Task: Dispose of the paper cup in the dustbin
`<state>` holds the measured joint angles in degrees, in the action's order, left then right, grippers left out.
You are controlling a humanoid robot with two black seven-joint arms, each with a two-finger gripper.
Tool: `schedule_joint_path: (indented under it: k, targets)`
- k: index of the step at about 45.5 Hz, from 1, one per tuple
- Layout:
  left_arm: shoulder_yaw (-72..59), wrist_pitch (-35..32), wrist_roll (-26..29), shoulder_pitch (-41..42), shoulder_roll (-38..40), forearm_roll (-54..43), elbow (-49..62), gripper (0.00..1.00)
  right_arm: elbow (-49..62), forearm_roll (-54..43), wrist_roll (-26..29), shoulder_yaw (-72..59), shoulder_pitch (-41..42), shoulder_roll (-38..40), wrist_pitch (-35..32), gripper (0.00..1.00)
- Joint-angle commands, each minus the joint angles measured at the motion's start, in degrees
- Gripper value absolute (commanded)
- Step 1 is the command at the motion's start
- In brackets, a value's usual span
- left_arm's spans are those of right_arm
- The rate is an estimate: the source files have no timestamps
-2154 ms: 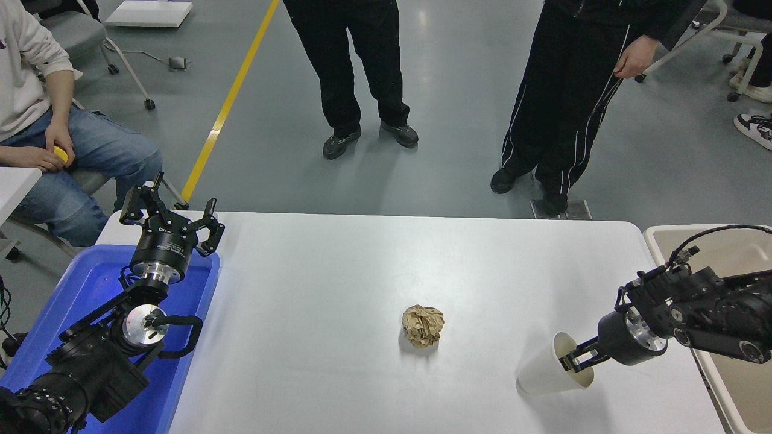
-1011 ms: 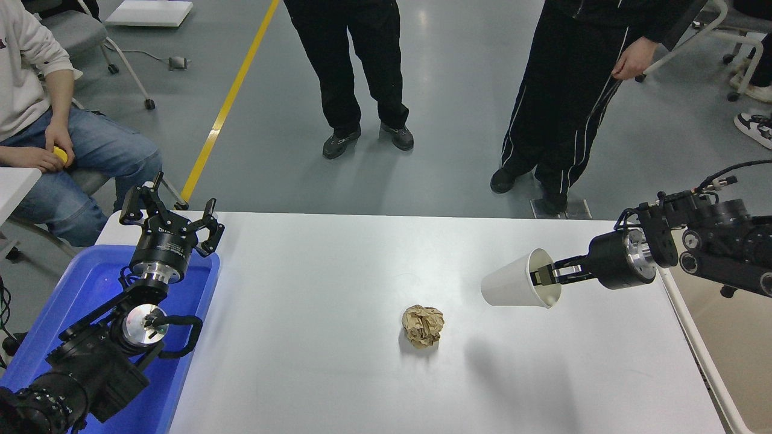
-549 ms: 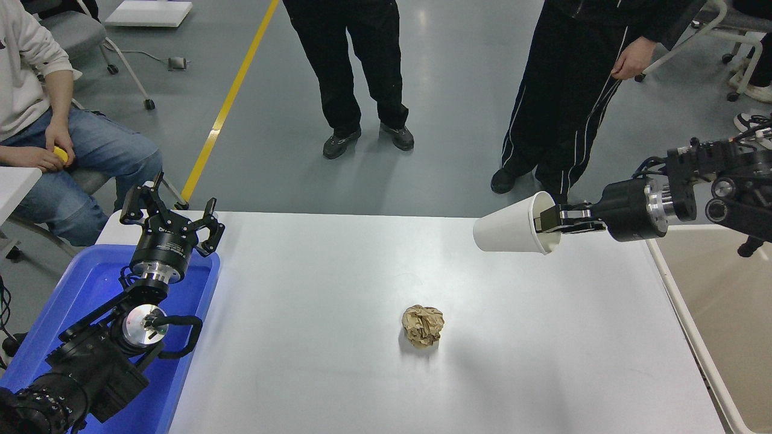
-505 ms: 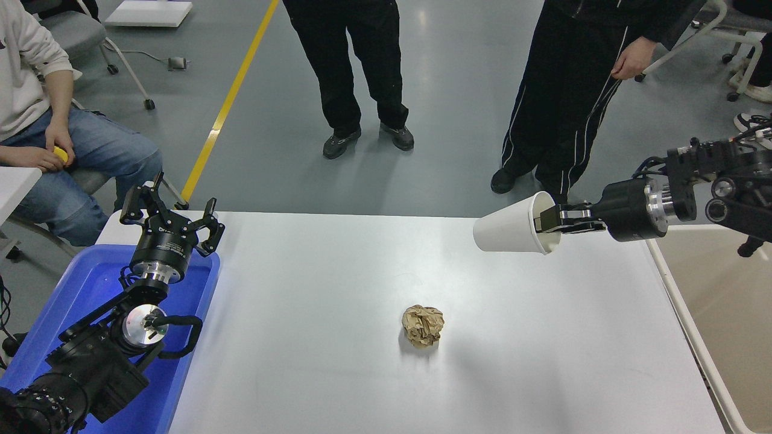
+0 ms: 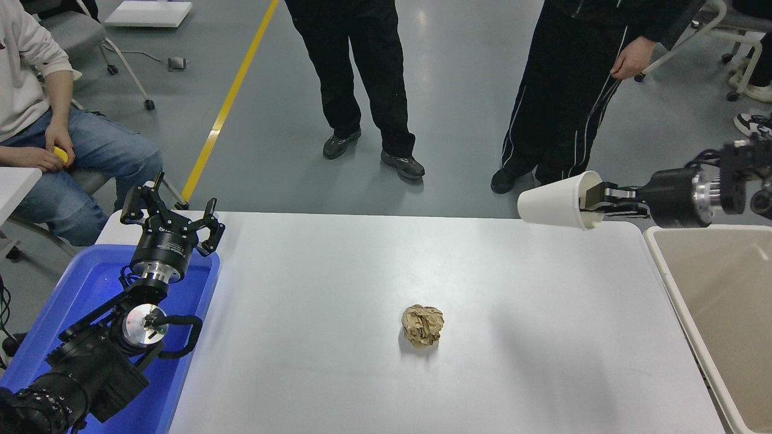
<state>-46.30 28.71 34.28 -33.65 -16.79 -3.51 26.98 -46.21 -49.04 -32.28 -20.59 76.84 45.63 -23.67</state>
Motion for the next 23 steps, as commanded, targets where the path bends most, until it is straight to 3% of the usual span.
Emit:
schedule_joint_path:
  k: [1,23]
  targets:
    - [-0.02,0.03,-0.09,-0.01,0.0,0.0,0.0,1.0,11.92,7.9,-0.07,0.64,-4.68,2.79,-0.06,0.0]
    - [-0.02,-0.06,0.0,-0.01,0.0,0.0,0.0,1.0,37.41,23.37,0.02,0.64,-21.2,3.32,0.12,0.0]
